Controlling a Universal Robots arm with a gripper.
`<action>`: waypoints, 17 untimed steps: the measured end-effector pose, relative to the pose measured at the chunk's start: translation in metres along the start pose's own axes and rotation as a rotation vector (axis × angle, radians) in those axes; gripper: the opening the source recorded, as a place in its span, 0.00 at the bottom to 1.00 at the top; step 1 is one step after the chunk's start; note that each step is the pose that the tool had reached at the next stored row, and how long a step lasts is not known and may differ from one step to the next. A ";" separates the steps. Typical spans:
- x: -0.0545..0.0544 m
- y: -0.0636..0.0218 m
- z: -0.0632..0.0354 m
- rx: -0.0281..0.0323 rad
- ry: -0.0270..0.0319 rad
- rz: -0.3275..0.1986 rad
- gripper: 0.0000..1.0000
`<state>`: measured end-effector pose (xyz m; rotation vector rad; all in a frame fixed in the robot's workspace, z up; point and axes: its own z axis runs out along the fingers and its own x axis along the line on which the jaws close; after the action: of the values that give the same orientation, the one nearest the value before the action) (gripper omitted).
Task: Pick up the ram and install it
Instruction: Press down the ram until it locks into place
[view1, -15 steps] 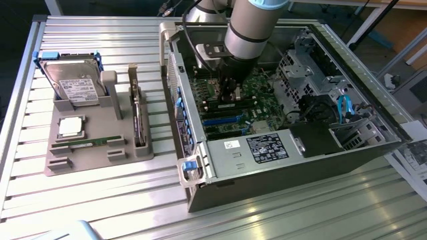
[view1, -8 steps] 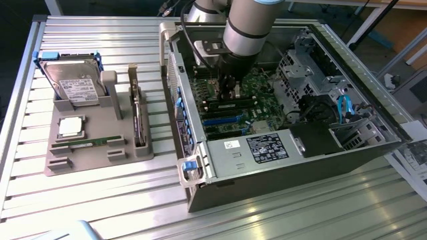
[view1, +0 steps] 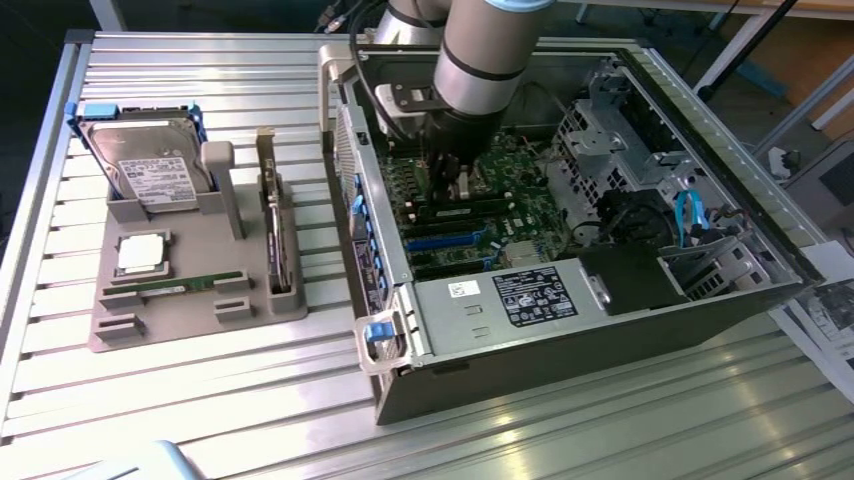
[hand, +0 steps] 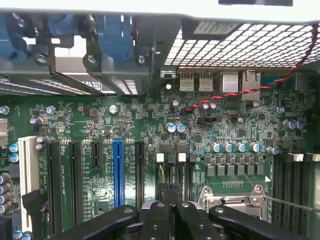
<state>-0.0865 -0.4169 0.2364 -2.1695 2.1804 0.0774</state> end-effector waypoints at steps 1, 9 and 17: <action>0.000 0.0001 0.0014 -0.0001 0.0001 0.000 0.10; 0.001 0.0009 0.0097 -0.0003 -0.0040 0.000 0.10; 0.000 0.0006 -0.0005 0.0005 -0.0066 0.000 0.10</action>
<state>-0.0871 -0.4168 0.2369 -2.1657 2.1768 0.0839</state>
